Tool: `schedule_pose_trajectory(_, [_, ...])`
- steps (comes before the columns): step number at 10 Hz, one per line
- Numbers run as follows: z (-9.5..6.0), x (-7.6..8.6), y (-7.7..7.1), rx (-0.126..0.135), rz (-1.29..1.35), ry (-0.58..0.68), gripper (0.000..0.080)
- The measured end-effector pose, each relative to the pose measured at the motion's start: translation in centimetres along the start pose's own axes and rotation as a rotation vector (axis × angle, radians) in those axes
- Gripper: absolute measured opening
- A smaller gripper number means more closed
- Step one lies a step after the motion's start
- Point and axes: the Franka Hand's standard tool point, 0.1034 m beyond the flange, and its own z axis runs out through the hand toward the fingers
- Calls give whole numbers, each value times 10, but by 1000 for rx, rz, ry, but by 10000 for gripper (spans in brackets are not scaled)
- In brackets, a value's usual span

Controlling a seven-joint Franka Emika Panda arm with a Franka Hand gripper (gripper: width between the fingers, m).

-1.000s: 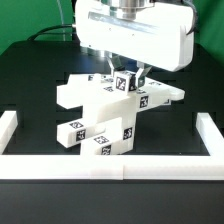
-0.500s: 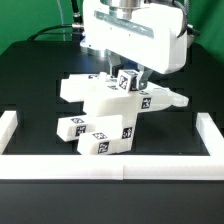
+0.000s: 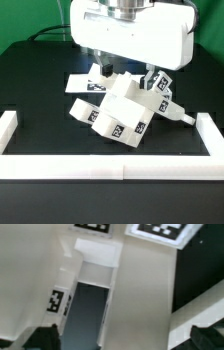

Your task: Assemble chair

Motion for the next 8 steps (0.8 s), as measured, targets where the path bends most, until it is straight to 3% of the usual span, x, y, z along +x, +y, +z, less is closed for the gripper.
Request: schedule_pose_trajectory(8, [-3, 3, 4, -2, -420, 2, 648])
